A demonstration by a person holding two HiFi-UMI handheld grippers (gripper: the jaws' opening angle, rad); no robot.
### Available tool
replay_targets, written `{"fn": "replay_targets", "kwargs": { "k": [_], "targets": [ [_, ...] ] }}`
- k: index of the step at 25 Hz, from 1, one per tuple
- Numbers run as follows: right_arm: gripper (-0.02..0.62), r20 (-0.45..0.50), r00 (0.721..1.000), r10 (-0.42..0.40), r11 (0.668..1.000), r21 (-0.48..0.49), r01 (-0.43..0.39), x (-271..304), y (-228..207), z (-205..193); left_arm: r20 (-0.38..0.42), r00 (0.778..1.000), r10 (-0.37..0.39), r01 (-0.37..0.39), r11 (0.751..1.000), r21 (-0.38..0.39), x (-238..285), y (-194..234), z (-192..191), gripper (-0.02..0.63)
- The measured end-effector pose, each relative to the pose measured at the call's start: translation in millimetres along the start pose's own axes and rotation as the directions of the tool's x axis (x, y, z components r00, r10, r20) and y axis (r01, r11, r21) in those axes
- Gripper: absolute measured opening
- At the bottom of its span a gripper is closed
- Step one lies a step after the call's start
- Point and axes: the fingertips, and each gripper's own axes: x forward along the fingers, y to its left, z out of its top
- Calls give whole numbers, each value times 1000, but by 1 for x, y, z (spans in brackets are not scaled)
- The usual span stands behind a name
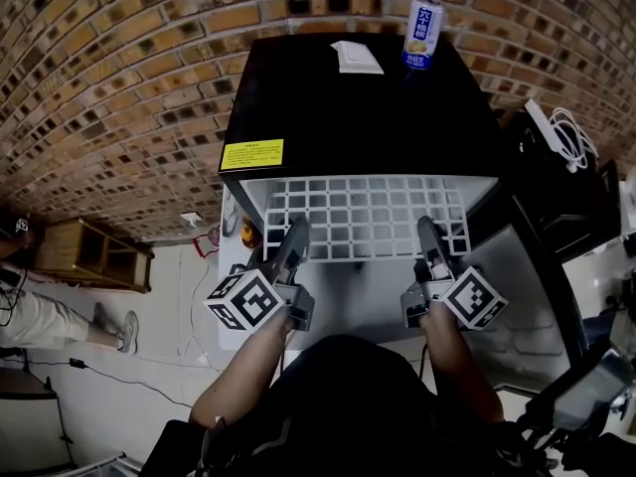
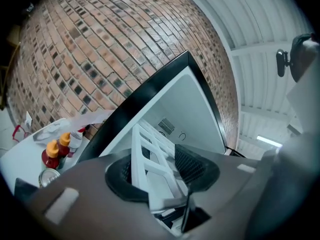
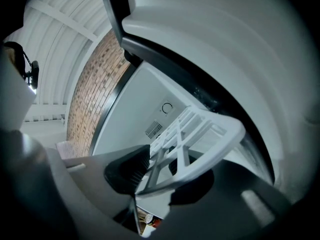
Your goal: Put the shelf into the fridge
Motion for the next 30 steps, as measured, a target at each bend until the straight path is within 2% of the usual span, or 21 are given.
{"fn": "replay_targets", "kwargs": {
  "k": [6,16,19,23,30],
  "targets": [
    [130,9,1000,-2,1000,-3,2,4,-1,2,37,998,57,-60,996,67,2,2,4,177],
    [133,39,999,-18,1000,-24,19,19,-6,7,80,991,107,-114,989,91,14,11,12,190],
    [132,47,999,-27,999,-25,29,25,-7,10,105,985,136,-144,987,69,17,12,15,183],
    [133,49,998,-33,999,-26,35,27,-9,10,97,984,150,-154,988,32,19,14,14,169],
    [133,55,998,-39,999,-14,40,28,-8,11,110,971,214,-215,977,-5,17,16,15,173]
  ]
}}
